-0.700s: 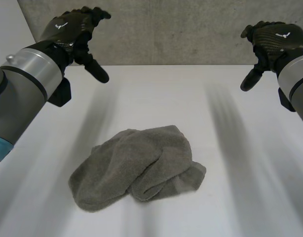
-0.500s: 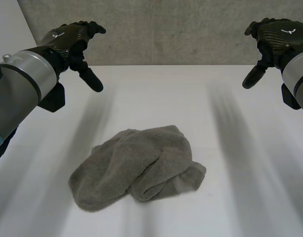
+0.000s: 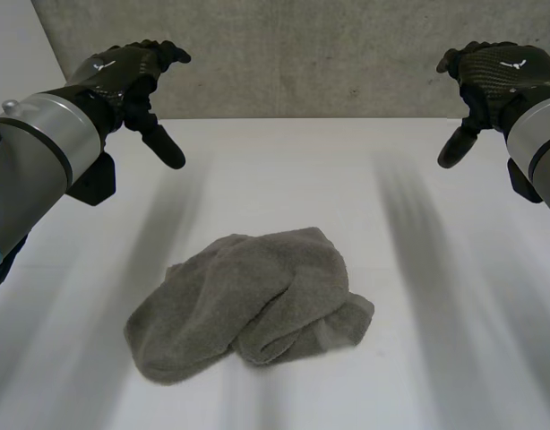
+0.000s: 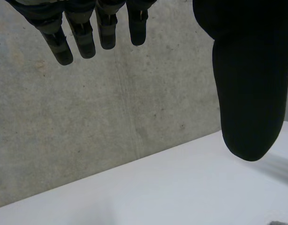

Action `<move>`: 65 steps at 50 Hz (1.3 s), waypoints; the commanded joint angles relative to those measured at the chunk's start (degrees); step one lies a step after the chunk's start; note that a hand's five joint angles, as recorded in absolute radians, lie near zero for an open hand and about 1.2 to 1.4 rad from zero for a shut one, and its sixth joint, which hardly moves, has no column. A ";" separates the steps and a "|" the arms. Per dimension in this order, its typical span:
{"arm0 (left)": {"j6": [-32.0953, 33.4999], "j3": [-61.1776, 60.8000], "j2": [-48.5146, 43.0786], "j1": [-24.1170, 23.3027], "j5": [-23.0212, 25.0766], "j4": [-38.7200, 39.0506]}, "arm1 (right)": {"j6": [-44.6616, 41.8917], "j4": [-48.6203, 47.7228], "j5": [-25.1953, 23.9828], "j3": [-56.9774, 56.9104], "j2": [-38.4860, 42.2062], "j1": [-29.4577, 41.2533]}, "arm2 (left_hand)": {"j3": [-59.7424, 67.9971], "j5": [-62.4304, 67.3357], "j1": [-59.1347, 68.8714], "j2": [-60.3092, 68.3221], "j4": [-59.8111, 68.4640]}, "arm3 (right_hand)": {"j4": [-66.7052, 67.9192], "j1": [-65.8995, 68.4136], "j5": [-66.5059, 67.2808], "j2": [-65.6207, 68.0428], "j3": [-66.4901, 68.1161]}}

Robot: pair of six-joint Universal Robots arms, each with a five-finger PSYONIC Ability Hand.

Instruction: Fold the towel.

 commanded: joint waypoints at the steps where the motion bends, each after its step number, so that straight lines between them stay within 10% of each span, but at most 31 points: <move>1: 2.72 -8.52 1.88 0.22 0.26 0.25 | -12.75 4.15 -0.52 3.21 -0.01 0.20 | 0.88 -0.16 0.91 0.94 0.83 | -4.94 -3.08 -3.51 -4.13 -4.15; 15: 23.13 -38.08 8.48 7.96 1.58 6.58 | -16.13 5.14 -13.86 25.08 -1.23 0.20 | 6.09 5.05 6.13 6.16 6.04 | 18.85 20.71 20.28 19.66 19.64; 27: 32.08 -57.58 13.58 15.95 14.05 15.36 | -13.13 -3.46 -22.93 39.24 -3.26 0.81 | 9.97 8.93 10.00 10.03 9.92 | 18.74 20.60 20.17 19.55 19.53; 51: 33.67 -60.59 6.73 19.82 17.76 31.97 | -8.56 -22.47 -19.94 38.38 8.17 5.82 | 7.94 6.90 7.97 8.00 7.88 | 11.79 13.66 13.23 12.60 12.59; 65: 33.76 -58.12 -0.48 17.71 17.84 33.83 | -8.30 -25.19 -14.23 34.69 10.89 6.70 | 28.43 27.39 28.47 28.49 28.38 | 65.00 66.86 66.43 65.81 65.79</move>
